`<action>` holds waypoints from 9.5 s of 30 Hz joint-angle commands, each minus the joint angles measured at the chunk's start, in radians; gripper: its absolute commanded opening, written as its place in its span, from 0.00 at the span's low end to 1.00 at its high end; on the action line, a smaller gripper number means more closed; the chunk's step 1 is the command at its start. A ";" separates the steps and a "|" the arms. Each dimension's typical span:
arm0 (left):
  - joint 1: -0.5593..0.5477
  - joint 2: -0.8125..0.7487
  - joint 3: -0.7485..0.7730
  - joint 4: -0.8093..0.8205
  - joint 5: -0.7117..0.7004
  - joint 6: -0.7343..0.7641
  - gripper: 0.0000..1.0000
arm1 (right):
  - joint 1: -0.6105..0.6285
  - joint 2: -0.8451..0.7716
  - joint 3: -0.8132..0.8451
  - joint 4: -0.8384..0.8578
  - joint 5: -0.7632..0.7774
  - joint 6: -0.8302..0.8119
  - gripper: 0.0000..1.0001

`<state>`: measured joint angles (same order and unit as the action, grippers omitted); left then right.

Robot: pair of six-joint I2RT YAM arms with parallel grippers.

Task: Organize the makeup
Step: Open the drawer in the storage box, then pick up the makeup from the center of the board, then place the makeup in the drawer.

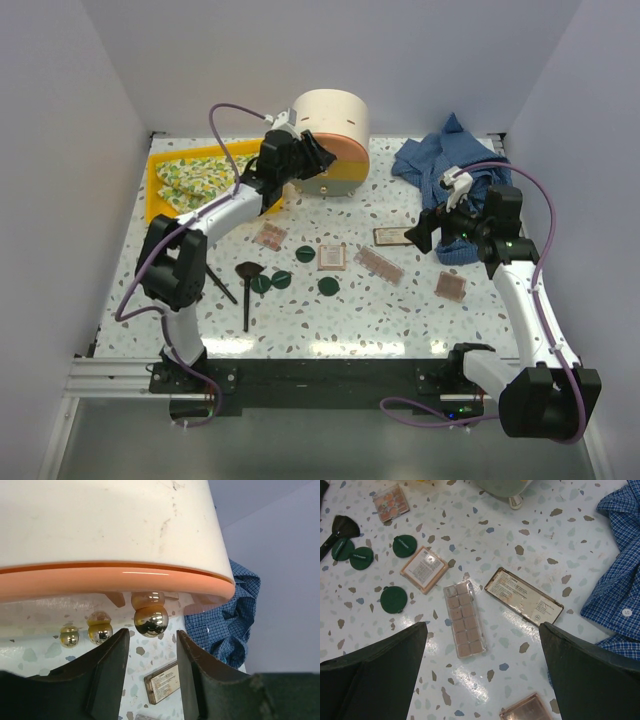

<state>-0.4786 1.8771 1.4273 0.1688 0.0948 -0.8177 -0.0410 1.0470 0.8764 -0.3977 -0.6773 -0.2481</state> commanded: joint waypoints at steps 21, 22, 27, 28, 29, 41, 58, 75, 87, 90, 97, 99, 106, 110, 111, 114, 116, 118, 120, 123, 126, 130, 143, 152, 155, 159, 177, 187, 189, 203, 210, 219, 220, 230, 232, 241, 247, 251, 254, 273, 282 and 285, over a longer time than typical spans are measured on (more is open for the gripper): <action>-0.003 0.021 0.101 -0.028 -0.084 0.052 0.20 | -0.002 -0.021 0.015 0.010 -0.024 -0.017 0.99; -0.003 0.016 0.093 -0.022 -0.080 0.060 0.18 | 0.000 -0.022 0.015 0.011 -0.024 -0.017 0.99; -0.003 -0.053 -0.013 0.015 -0.032 0.075 0.13 | 0.000 -0.022 0.016 0.010 -0.024 -0.019 0.99; -0.003 -0.067 -0.033 0.030 -0.023 0.077 0.13 | 0.000 -0.022 0.016 0.008 -0.022 -0.019 0.99; -0.003 -0.096 -0.054 0.041 -0.014 0.078 0.13 | -0.002 -0.022 0.016 0.008 -0.024 -0.019 0.99; -0.003 -0.231 -0.263 0.112 0.082 0.089 0.14 | -0.002 -0.019 0.015 0.011 -0.021 -0.019 0.99; 0.003 -0.326 -0.278 0.052 0.175 0.192 0.87 | -0.003 -0.025 0.013 0.010 -0.016 -0.026 0.99; 0.046 -0.708 -0.464 -0.233 0.071 0.518 0.95 | -0.003 -0.005 -0.013 0.003 -0.103 -0.103 0.99; 0.052 -1.016 -0.705 -0.284 -0.092 0.687 1.00 | 0.001 0.041 0.022 -0.107 -0.179 -0.218 0.99; 0.052 -1.039 -0.725 -0.301 -0.125 0.693 1.00 | 0.009 0.073 0.038 -0.159 -0.171 -0.272 0.99; 0.052 -1.056 -0.740 -0.308 -0.139 0.693 1.00 | 0.105 0.104 0.050 -0.224 -0.042 -0.344 0.99; 0.052 -1.056 -0.739 -0.313 -0.145 0.693 1.00 | 0.154 0.107 0.049 -0.231 0.014 -0.353 0.99; 0.052 -1.061 -0.742 -0.318 -0.162 0.697 1.00 | 0.251 0.140 0.032 -0.236 0.094 -0.349 0.99; 0.052 -1.059 -0.743 -0.321 -0.164 0.697 1.00 | 0.314 0.162 0.018 -0.227 0.148 -0.341 0.99; 0.052 -1.058 -0.743 -0.321 -0.164 0.697 1.00 | 0.323 0.163 0.013 -0.221 0.160 -0.339 0.99; 0.052 -1.056 -0.743 -0.321 -0.165 0.698 1.00 | 0.355 0.176 -0.002 -0.208 0.197 -0.332 0.99; 0.052 -1.053 -0.743 -0.321 -0.165 0.700 1.00 | 0.377 0.186 -0.007 -0.202 0.226 -0.324 0.99; 0.052 -1.053 -0.745 -0.321 -0.167 0.700 1.00 | 0.388 0.196 -0.011 -0.198 0.245 -0.318 0.99; 0.052 -1.053 -0.745 -0.321 -0.167 0.700 1.00 | 0.406 0.211 -0.013 -0.190 0.277 -0.315 0.99; 0.052 -1.053 -0.745 -0.321 -0.170 0.701 1.00 | 0.420 0.235 -0.013 -0.185 0.315 -0.315 0.98; 0.052 -1.056 -0.745 -0.321 -0.171 0.701 1.00 | 0.429 0.254 -0.013 -0.182 0.341 -0.313 0.99; 0.052 -1.056 -0.746 -0.321 -0.171 0.701 1.00 | 0.443 0.271 -0.014 -0.181 0.366 -0.315 0.99; 0.052 -1.058 -0.746 -0.322 -0.170 0.703 1.00 | 0.474 0.303 -0.017 -0.174 0.433 -0.318 0.99; 0.052 -1.058 -0.746 -0.322 -0.170 0.704 1.00 | 0.494 0.308 -0.034 -0.165 0.469 -0.323 0.99; 0.052 -1.056 -0.746 -0.322 -0.170 0.706 1.00 | 0.500 0.309 -0.039 -0.165 0.482 -0.329 0.99; 0.052 -1.056 -0.746 -0.322 -0.170 0.706 1.00 | 0.509 0.314 -0.047 -0.162 0.498 -0.333 0.99; 0.052 -1.056 -0.748 -0.324 -0.173 0.707 1.00 | 0.538 0.479 0.015 -0.047 0.637 -0.250 0.99; 0.052 -1.058 -0.748 -0.325 -0.179 0.709 1.00 | 0.540 0.581 0.073 -0.016 0.608 -0.223 0.97; 0.052 -1.059 -0.748 -0.325 -0.179 0.710 1.00 | 0.540 0.605 0.081 -0.023 0.595 -0.220 0.97; 0.052 -1.059 -0.748 -0.325 -0.182 0.712 1.00 | 0.540 0.651 0.104 -0.055 0.570 -0.180 0.31; 0.052 -1.061 -0.748 -0.325 -0.185 0.712 1.00 | 0.538 0.570 0.095 -0.082 0.581 -0.200 0.16; 0.052 -1.059 -0.748 -0.325 -0.182 0.712 1.00 | 0.536 0.384 0.147 -0.239 0.584 -0.411 0.09; 0.052 -1.059 -0.748 -0.324 -0.184 0.712 1.00 | 0.536 0.352 0.156 -0.268 0.578 -0.442 0.09; 0.051 -1.058 -0.749 -0.325 -0.184 0.710 1.00 | 0.538 0.255 0.314 -0.424 0.519 -0.536 0.07; 0.051 -1.056 -0.749 -0.325 -0.185 0.709 1.00 | 0.536 0.252 0.360 -0.452 0.506 -0.549 0.07; 0.052 -1.052 -0.749 -0.327 -0.190 0.710 1.00 | 0.540 0.292 0.581 -0.547 0.440 -0.605 0.07; 0.052 -1.046 -0.751 -0.327 -0.199 0.710 1.00 | 0.569 0.445 0.792 -0.521 0.447 -0.632 0.07; 0.052 -1.044 -0.751 -0.330 -0.217 0.712 1.00 | 0.601 0.593 0.984 -0.463 0.521 -0.622 0.07; 0.052 -1.041 -0.752 -0.331 -0.227 0.713 1.00 | 0.621 0.709 1.172 -0.418 0.584 -0.619 0.08; 0.051 -1.036 -0.751 -0.336 -0.245 0.721 1.00 | 0.642 0.946 1.346 -0.205 0.625 -0.655 0.32; 0.052 -1.038 -0.749 -0.338 -0.244 0.723 1.00 | 0.642 0.961 1.348 -0.197 0.627 -0.616 0.53; 0.052 -1.039 -0.749 -0.338 -0.242 0.721 1.00 | 0.641 0.956 1.348 -0.201 0.624 -0.609 0.66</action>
<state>-0.4320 0.8436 0.6750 -0.1902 -0.1360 -0.1112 0.5968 2.0266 2.1784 -0.6556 -0.0624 -0.8799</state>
